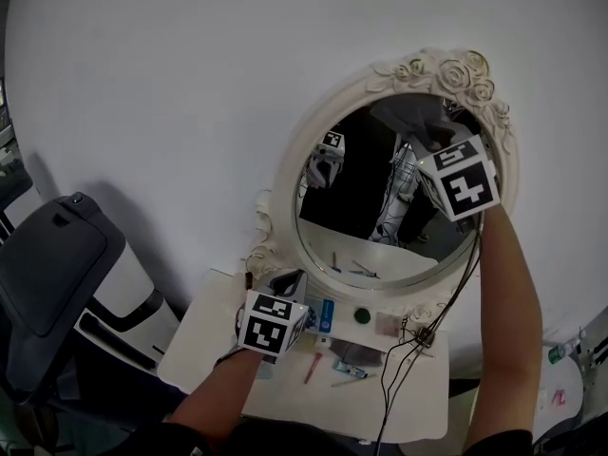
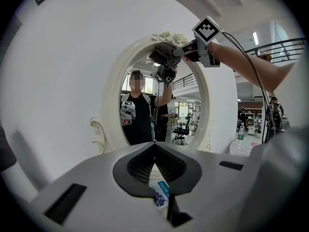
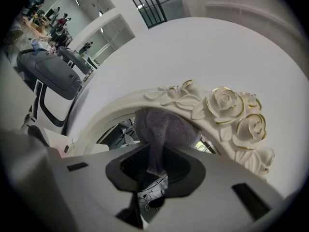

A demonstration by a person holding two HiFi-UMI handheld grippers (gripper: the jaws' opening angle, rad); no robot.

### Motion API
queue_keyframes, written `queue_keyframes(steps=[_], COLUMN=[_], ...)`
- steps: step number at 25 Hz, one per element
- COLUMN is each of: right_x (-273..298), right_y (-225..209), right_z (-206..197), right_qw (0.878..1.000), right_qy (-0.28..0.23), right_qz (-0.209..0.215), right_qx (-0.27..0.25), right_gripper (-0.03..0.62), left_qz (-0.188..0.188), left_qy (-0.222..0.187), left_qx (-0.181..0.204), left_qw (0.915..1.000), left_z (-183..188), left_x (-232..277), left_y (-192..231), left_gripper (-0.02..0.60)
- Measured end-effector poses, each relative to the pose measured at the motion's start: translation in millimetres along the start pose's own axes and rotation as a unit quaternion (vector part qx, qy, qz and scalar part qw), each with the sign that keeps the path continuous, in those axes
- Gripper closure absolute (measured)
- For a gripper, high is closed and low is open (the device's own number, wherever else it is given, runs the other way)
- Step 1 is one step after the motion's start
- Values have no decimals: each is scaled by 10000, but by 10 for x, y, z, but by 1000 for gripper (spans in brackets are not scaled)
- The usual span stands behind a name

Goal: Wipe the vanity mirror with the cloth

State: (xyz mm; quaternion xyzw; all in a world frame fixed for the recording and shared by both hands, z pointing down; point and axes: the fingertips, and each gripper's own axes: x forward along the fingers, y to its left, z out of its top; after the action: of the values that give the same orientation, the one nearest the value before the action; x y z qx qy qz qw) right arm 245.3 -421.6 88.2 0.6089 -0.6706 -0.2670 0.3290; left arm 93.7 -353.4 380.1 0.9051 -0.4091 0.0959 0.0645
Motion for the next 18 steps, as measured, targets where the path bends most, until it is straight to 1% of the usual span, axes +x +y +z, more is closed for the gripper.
queue_keyframes(steps=[3,7,11,16,18], right_x=[43,141,204,267,293], right_y=[-89,-129,-39,61,128], right_z=[73,133,145,165,173], right_qw=[9999,9991,9996,9995,9996], right_qy=[35,77,155,89,64], right_qz=[-91,31,-116,-153,-98], right_qx=[36,408,221,255,260], right_gripper=[513,513,513,513,513], left_qz=[84,169,274,335,352], left_qy=[9,18,43,112,122], left_qx=[-22,-33,-58,-71,-74], left_qw=[10000,9998,9996,9993,9993], left_z=[-15,-35,-71,-112,-121], left_x=[-3,-19,-44,-47,-44], left_y=[46,86,151,186,192], left_gripper=[575,577,577,577,577])
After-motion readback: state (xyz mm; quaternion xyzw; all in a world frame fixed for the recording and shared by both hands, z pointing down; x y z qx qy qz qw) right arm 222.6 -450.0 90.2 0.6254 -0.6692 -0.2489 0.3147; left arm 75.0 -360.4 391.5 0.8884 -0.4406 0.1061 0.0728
